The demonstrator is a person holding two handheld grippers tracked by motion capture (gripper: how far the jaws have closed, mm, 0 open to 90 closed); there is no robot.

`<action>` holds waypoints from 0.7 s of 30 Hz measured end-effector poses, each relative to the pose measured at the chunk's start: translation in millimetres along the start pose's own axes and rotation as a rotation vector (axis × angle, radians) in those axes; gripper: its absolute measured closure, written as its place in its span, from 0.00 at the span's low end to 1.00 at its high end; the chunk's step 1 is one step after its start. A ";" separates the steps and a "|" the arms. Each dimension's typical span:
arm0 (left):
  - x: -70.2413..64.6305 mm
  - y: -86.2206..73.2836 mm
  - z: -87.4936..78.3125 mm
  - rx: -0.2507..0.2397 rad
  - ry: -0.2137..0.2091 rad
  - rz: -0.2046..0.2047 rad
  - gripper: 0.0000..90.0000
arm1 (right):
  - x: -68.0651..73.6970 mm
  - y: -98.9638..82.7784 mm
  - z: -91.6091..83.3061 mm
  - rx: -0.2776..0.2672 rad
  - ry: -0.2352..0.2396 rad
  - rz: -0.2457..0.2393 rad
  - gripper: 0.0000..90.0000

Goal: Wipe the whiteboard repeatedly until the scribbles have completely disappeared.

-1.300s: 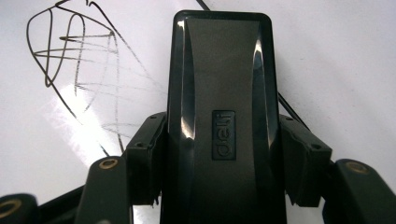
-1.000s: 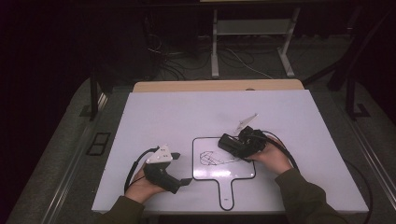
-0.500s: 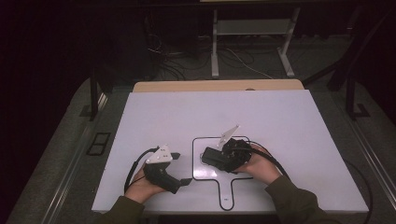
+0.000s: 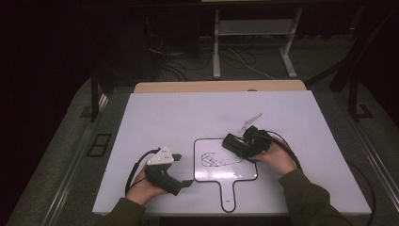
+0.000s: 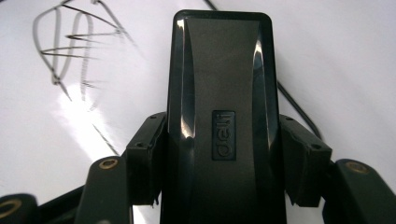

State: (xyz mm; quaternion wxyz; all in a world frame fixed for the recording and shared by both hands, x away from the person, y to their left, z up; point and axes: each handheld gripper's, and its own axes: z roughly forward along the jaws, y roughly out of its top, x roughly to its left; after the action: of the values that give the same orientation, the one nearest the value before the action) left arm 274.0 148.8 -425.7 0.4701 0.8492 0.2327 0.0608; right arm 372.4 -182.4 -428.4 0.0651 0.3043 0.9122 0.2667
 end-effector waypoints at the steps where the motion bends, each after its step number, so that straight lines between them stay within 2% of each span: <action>1: 0.0 0.0 0.1 -0.001 0.000 -0.001 0.00 | -2.4 -1.2 -1.0 0.001 -0.001 0.008 0.43; 3: 0.1 -0.1 0.2 -0.002 0.000 -0.001 0.00 | -4.7 -2.5 -1.6 -0.003 -0.001 0.012 0.43; 7: 0.0 0.0 0.2 -0.001 -0.001 -0.001 0.00 | 1.0 -0.9 -0.9 0.004 0.001 -0.001 0.43; 9: -0.1 0.0 0.4 -0.001 -0.001 -0.001 0.00 | 5.6 0.4 -0.1 0.009 0.014 -0.019 0.43; 10: 0.0 0.0 0.1 0.001 -0.001 0.000 0.00 | 12.0 1.9 1.3 0.008 0.026 -0.046 0.43; 11: 0.0 0.1 0.0 0.000 -0.001 0.000 0.00 | 12.0 1.9 1.3 0.008 0.026 -0.046 0.43; 13: -0.1 0.1 -0.3 -0.002 0.000 0.000 0.00 | 25.7 4.6 3.6 0.009 0.053 -0.088 0.43; 14: 0.0 0.2 -0.4 -0.002 0.000 0.000 0.00 | 25.7 4.6 3.6 0.009 0.053 -0.088 0.43; 16: -0.1 0.2 -0.5 -0.004 0.001 0.001 0.00 | 36.5 5.8 4.9 0.007 0.072 -0.110 0.43; 18: -0.2 0.3 -0.7 -0.004 0.001 0.001 0.00 | 44.8 7.0 5.3 0.018 0.076 -0.157 0.43; 19: -0.3 0.3 -0.7 -0.004 0.001 0.001 0.00 | 47.6 7.2 5.5 0.016 0.084 -0.141 0.43; 21: -0.5 0.3 -0.9 -0.004 0.001 0.002 0.00 | 43.8 6.9 5.4 0.017 0.076 -0.154 0.43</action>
State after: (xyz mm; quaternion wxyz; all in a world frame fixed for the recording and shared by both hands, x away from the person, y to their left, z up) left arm 273.4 149.1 -424.9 0.4718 0.8483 0.2320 0.0624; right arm 342.1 -149.5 -427.5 0.0483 0.2232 0.9370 0.2645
